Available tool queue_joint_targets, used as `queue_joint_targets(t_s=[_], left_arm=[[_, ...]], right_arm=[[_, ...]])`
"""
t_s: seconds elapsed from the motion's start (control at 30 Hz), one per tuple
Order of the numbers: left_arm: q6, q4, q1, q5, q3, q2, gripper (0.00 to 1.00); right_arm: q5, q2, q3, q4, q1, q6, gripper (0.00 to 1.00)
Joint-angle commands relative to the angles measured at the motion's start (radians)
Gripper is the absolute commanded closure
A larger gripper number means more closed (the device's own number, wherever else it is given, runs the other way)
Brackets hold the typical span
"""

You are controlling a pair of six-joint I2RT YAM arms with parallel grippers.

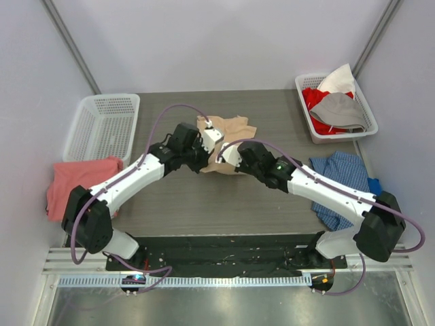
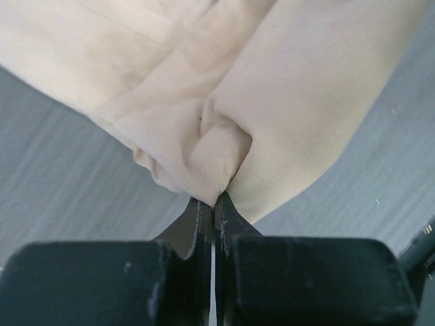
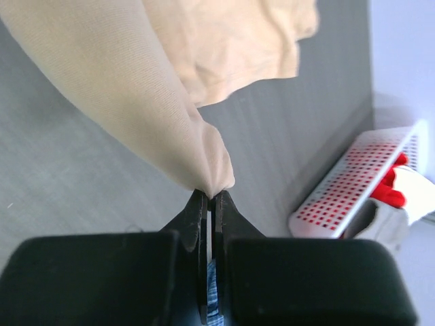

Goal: Fold and stack the t-shirts
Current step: Fold the long partially folded tshirt into a neat square

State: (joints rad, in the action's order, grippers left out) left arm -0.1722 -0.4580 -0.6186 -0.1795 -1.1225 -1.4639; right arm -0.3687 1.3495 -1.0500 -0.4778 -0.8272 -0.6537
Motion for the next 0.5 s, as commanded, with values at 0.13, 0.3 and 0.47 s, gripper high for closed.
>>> queue_joint_targets(t_s=[0.13,0.3,0.47], left_arm=[[0.002,0.139,0.088,0.071,-0.166,-0.036,1.0],[-0.012,0.165,0.111,0.081,-0.233,-0.099,1.0],[-0.036,0.202,0.131,0.075,-0.278,-0.185,1.0]], right_arm=[[-0.101,0.034,-0.123,0.179,0.054,-0.073,0.99],[-0.095,0.092,-0.188,0.209,0.095,-0.098,0.99],[-0.062,0.161,-0.223,0.234,0.145,-0.112,0.99]])
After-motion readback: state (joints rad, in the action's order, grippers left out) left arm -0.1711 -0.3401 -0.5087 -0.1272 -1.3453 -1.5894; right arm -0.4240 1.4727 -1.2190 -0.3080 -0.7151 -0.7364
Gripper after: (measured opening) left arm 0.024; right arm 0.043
